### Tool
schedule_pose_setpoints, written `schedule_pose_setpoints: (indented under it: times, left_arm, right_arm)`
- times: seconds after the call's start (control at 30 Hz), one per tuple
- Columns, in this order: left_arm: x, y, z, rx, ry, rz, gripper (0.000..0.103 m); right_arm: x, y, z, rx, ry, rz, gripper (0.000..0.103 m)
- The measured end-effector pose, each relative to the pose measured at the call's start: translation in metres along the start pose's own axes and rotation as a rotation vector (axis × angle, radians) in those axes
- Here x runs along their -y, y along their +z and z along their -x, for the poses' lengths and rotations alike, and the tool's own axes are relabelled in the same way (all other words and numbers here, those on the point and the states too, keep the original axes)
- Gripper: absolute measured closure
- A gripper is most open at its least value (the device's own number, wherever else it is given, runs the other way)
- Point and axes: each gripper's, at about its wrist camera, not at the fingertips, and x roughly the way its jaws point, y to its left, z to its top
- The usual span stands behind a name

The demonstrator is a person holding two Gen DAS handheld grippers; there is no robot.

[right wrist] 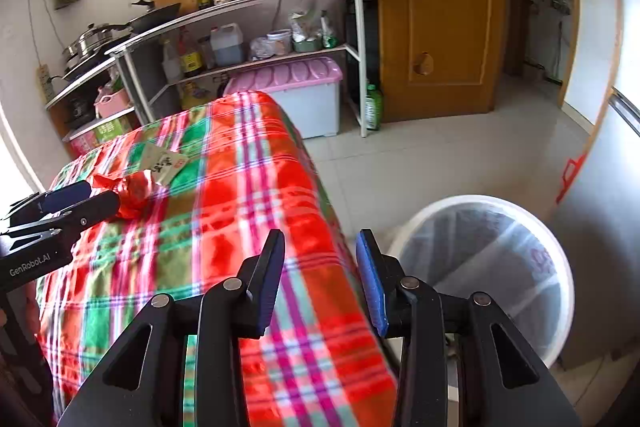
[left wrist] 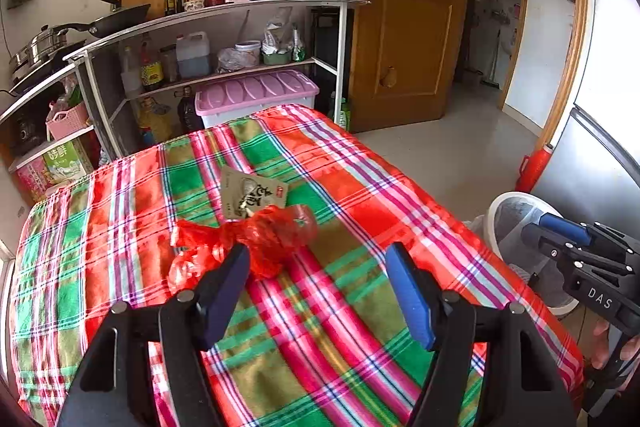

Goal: Collect trash
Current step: 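Move both tools back over the table toward the red bag and beige packet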

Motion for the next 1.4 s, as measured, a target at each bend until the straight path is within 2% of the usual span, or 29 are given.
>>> schedule_pose_setpoints:
  times: [0.07,0.17,0.4,0.5,0.6,0.97,1.1,1.27,1.4]
  left_arm:
    - [-0.014,-0.001,0.0,-0.005,0.005,0.017,0.03]
    - [-0.034,-0.002,0.001,-0.001,0.033,0.032,0.028]
    - [-0.071,-0.002,-0.006,-0.019,0.042,0.063,0.021]
    - [-0.082,-0.001,-0.013,-0.04,0.003,0.087,0.02]
    - [-0.084,0.0,-0.022,-0.054,-0.039,0.085,0.016]
    - [-0.074,0.007,-0.069,-0.148,-0.04,0.039,0.015]
    - [-0.073,0.004,-0.074,-0.144,-0.049,0.044,0.015]
    - [-0.075,0.004,-0.073,-0.138,-0.054,0.034,0.03]
    - [-0.078,0.003,-0.07,-0.138,-0.059,0.031,0.036]
  right_arm:
    - [-0.013,0.003,-0.007,-0.008,0.013,0.017,0.062]
    - [-0.029,0.007,-0.014,-0.011,0.025,0.044,0.053]
    - [-0.051,0.018,-0.03,-0.021,0.064,0.05,0.052]
    - [-0.06,0.023,-0.039,-0.029,0.087,0.05,0.052]
    - [-0.069,0.028,-0.048,-0.04,0.094,0.062,0.052]
    - [-0.087,0.042,-0.069,-0.059,0.095,0.095,0.051]
    - [-0.091,0.045,-0.075,-0.065,0.095,0.107,0.051]
    - [-0.096,0.048,-0.084,-0.079,0.098,0.11,0.051]
    - [-0.099,0.05,-0.09,-0.089,0.103,0.105,0.051]
